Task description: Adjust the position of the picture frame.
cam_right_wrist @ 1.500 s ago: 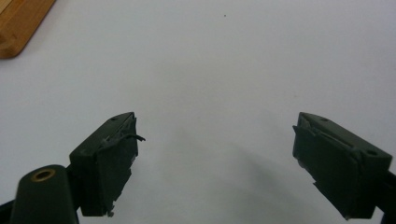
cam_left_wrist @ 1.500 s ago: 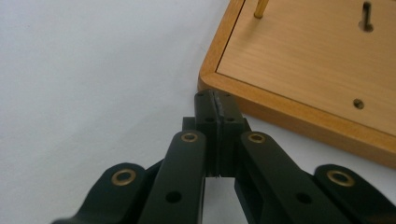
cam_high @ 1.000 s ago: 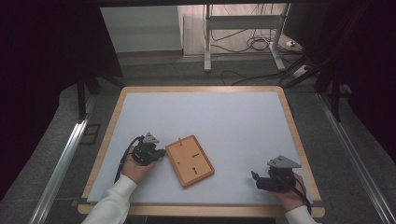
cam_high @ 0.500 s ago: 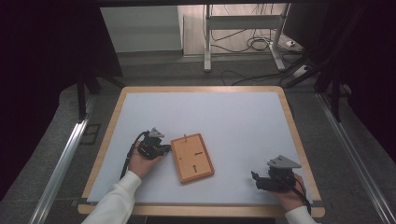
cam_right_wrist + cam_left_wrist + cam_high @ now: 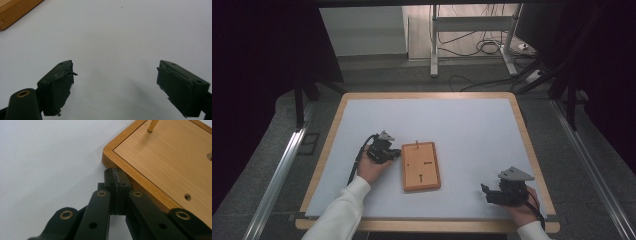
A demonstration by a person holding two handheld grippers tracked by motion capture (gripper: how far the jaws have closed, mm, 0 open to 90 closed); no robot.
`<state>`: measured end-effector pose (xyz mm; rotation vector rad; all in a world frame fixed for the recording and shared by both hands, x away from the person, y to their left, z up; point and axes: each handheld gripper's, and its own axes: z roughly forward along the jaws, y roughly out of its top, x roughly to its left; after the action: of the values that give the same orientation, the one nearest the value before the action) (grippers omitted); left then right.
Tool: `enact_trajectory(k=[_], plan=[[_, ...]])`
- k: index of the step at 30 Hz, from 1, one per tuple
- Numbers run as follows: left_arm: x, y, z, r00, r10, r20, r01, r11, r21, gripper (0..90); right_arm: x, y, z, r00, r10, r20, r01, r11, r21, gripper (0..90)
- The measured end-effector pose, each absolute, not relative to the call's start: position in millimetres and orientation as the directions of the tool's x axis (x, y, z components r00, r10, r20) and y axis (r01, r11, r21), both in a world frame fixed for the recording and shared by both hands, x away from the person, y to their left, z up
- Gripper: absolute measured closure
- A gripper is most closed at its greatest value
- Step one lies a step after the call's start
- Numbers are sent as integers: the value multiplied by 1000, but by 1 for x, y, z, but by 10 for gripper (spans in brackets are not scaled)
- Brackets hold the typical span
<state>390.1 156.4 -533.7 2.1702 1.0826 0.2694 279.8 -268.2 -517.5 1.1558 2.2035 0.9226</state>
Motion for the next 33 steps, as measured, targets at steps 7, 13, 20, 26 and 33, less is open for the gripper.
enact_trajectory(k=[7,13,20,26,33], plan=[[387,164,-528,642,752,-149,612,-386,691,900,279,-257,-511,-534,844,-43,507,360,783,188],[364,175,-521,651,750,-113,578,-394,715,871,280,-241,-509,-571,820,-25,497,370,785,233],[333,181,-514,636,770,-62,536,-382,753,597,289,-218,-503,-634,773,7,485,391,782,297],[328,185,-510,608,791,-63,534,-349,770,393,301,-199,-500,-663,748,28,492,407,770,399],[329,192,-509,617,779,-109,552,-330,766,346,317,-172,-503,-741,670,39,494,505,708,857]])
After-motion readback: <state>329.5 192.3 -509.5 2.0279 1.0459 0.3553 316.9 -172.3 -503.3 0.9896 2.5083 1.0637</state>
